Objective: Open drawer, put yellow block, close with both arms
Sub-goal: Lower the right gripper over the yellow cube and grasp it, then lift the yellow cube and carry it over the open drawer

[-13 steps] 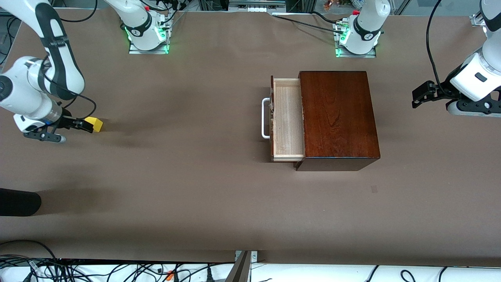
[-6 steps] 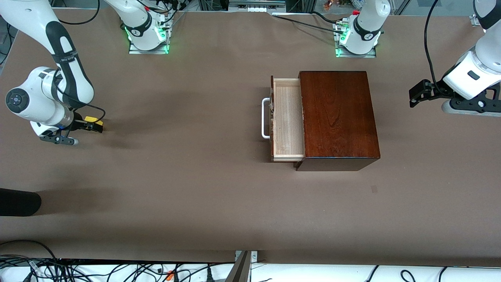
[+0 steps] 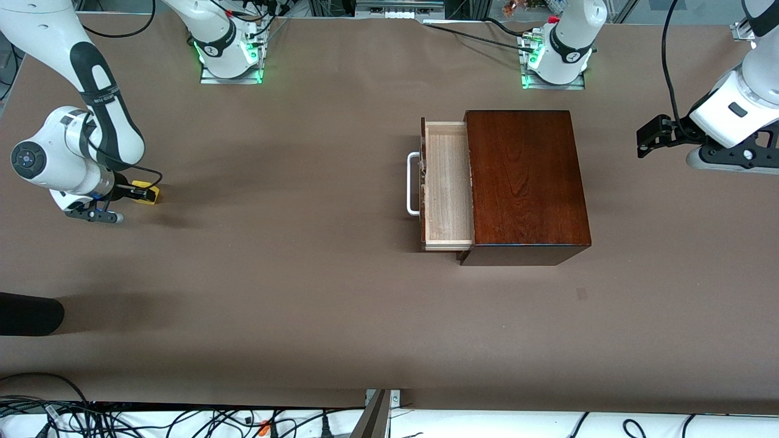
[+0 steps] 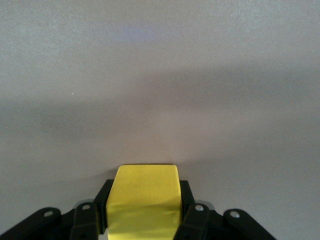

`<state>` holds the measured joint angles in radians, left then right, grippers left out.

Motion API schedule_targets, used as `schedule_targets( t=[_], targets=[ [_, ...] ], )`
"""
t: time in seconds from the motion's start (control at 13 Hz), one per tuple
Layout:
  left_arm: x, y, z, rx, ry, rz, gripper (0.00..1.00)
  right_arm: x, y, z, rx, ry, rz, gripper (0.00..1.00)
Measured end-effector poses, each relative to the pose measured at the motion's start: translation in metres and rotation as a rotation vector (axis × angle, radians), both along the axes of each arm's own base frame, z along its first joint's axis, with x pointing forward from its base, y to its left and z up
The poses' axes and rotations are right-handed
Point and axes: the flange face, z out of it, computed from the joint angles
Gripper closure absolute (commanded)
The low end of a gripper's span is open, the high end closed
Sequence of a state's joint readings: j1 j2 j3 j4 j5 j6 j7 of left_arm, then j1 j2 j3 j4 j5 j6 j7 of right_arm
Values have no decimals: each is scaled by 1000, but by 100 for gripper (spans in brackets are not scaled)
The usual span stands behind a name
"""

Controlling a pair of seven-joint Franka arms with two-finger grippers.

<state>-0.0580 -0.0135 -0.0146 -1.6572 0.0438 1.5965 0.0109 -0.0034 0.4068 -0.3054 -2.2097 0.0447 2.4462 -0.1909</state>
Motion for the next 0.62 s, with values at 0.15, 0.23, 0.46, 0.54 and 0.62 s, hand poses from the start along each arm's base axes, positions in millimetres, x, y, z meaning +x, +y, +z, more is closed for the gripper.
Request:
schedule_targets(
  t=[0.15, 0.23, 0.46, 0.54, 0.62],
  targets=[
    [3, -2, 10, -2, -22, -4, 0, 2, 0, 7, 9, 13, -1, 95],
    [5, -3, 15, -3, -33, -5, 0, 7, 0, 21, 15, 10, -2, 95],
    [9, -3, 18, -3, -37, -4, 0, 32, 5, 107, 59, 12, -21, 95],
    [9, -3, 17, -3, -30, -4, 0, 38, 8, 145, 72, 17, -41, 95],
    [10, -3, 16, -2, -24, -4, 0, 44, 14, 185, 84, 28, -65, 95]
  ],
)
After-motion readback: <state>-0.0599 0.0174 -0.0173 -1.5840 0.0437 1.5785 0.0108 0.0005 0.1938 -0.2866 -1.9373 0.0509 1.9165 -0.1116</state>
